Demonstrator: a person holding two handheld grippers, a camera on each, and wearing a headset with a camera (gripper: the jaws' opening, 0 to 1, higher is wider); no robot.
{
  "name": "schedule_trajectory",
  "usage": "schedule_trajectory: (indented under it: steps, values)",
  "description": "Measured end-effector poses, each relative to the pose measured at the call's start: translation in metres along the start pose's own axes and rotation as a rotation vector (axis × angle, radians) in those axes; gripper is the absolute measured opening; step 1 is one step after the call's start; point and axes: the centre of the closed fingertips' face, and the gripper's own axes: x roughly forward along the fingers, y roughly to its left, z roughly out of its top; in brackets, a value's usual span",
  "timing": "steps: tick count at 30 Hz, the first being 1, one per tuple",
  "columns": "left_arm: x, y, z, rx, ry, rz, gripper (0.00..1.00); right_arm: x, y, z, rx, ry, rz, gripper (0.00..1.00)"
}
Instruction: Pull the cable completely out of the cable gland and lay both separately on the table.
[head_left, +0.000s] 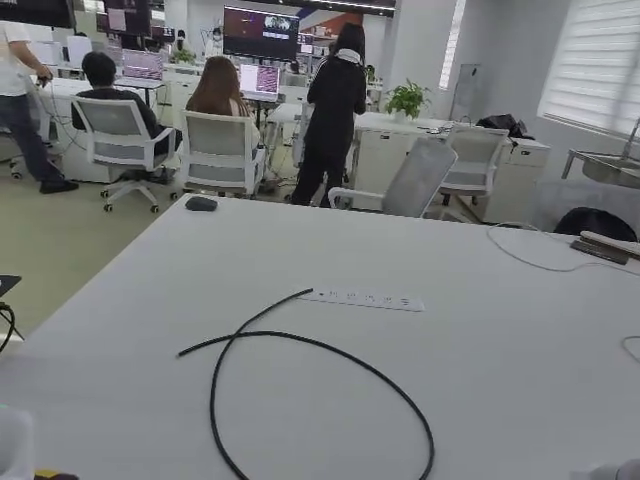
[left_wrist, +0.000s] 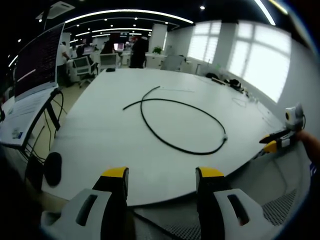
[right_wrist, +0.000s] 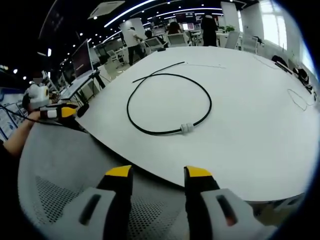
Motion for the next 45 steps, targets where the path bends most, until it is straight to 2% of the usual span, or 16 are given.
schedule_trajectory:
  steps: [2, 3, 5, 12, 15, 21, 24, 33, 43, 45]
  values:
    - [0.0, -0.001, 0.001, 0.003, -0.001, -0.004, 0.55, 0.0, 0.0, 0.0, 0.001, -0.002, 0.0, 0.42]
    - [-0.001, 0.0, 0.004, -0.003, -0.019, -0.001, 0.54, 0.0, 0.0, 0.001, 0.004, -0.006, 0.0, 0.42]
    - [-0.001, 0.001, 0.004, -0.007, -0.024, -0.003, 0.52, -0.001, 0.0, 0.001, 0.009, -0.011, -0.001, 0.41]
    - [0.0, 0.0, -0.002, -0.004, 0.01, -0.003, 0.53, -0.001, -0.003, 0.002, 0.02, -0.019, -0.015, 0.43]
    - [-0.002, 0.001, -0.003, -0.004, 0.011, 0.003, 0.57, -0.002, -0.002, 0.002, 0.024, -0.023, -0.007, 0.42]
    - [-0.002, -0.001, -0.003, -0.009, 0.013, -0.001, 0.55, -0.001, -0.001, 0.002, 0.023, -0.021, 0.002, 0.43]
    - [-0.001, -0.002, -0.007, -0.016, 0.035, -0.009, 0.53, -0.001, -0.001, 0.002, 0.026, -0.021, 0.004, 0.43]
    - [-0.002, -0.004, -0.008, -0.016, 0.037, -0.02, 0.51, -0.002, -0.001, 0.003, 0.034, -0.029, 0.005, 0.42]
    - [-0.002, -0.003, -0.005, -0.017, 0.027, -0.015, 0.5, -0.001, 0.0, 0.001, 0.04, -0.015, 0.011, 0.42]
    - [-0.002, -0.004, -0.007, -0.016, 0.035, -0.016, 0.5, -0.001, 0.001, 0.0, 0.036, -0.008, 0.013, 0.42]
